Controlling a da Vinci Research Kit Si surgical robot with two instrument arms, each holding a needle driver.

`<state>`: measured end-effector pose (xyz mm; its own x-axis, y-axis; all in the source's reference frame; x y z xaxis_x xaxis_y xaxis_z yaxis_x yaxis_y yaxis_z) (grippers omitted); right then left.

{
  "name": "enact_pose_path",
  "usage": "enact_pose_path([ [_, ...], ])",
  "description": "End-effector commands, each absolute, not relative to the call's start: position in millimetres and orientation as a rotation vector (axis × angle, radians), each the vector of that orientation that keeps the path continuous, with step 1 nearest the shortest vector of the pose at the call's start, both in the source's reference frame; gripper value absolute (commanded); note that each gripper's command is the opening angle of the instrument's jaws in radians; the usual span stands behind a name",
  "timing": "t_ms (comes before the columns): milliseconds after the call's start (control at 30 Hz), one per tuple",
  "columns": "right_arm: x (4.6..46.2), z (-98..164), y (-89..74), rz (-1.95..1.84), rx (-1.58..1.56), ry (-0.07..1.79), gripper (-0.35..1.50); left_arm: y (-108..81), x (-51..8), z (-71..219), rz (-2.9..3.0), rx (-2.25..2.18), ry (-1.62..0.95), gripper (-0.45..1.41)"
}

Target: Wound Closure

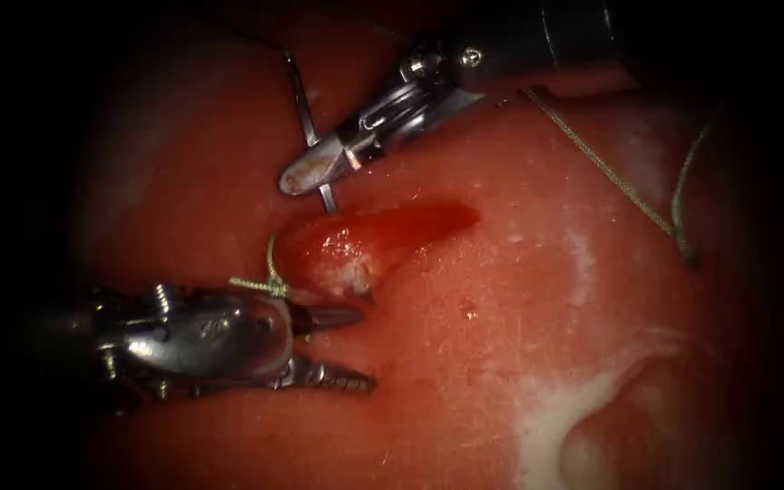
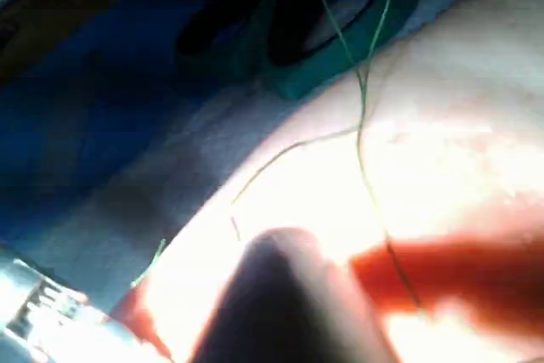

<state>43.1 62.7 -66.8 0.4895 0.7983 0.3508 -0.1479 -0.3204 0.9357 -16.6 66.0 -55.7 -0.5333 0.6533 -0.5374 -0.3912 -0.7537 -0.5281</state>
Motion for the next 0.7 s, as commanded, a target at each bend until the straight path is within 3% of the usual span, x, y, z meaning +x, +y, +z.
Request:
enact_pose_path([
  [33,43.5,-66.8,62.5,1.055,1.628,0.565,-0.35,65.6,-17.2,-55.1,2.273,-0.993,-0.465,0.63],
  [200,42.5,-68.0,61.0,1.025,1.666,0.573,-0.35,65.6,-17.2,-55.1,2.273,-0.993,-0.465,0.63],
  [233,42.4,-68.1,60.8,1.025,1.669,0.591,-0.08,65.6,-17.2,-55.1,2.273,-0.993,-0.465,0.63],
  [267,42.5,-68.4,60.7,1.013,1.623,0.672,0.61,65.6,-17.2,-55.2,2.273,-0.993,-0.465,0.63],
  [300,42.7,-68.4,60.8,1.009,1.592,0.712,0.93,65.6,-17.2,-55.2,2.273,-0.993,-0.465,0.63],
  [367,43.3,-68.2,61.9,0.943,1.419,0.899,1.13,65.6,-17.2,-55.2,2.273,-0.993,-0.465,0.63],
  [467,43.9,-67.1,63.4,0.768,1.107,1.123,1.23,65.6,-17.2,-55.2,2.273,-0.993,-0.465,0.63],
  [700,43.4,-66.6,66.7,0.676,0.771,1.248,1.35,65.6,-17.2,-55.2,2.273,-0.993,-0.465,0.63],
])
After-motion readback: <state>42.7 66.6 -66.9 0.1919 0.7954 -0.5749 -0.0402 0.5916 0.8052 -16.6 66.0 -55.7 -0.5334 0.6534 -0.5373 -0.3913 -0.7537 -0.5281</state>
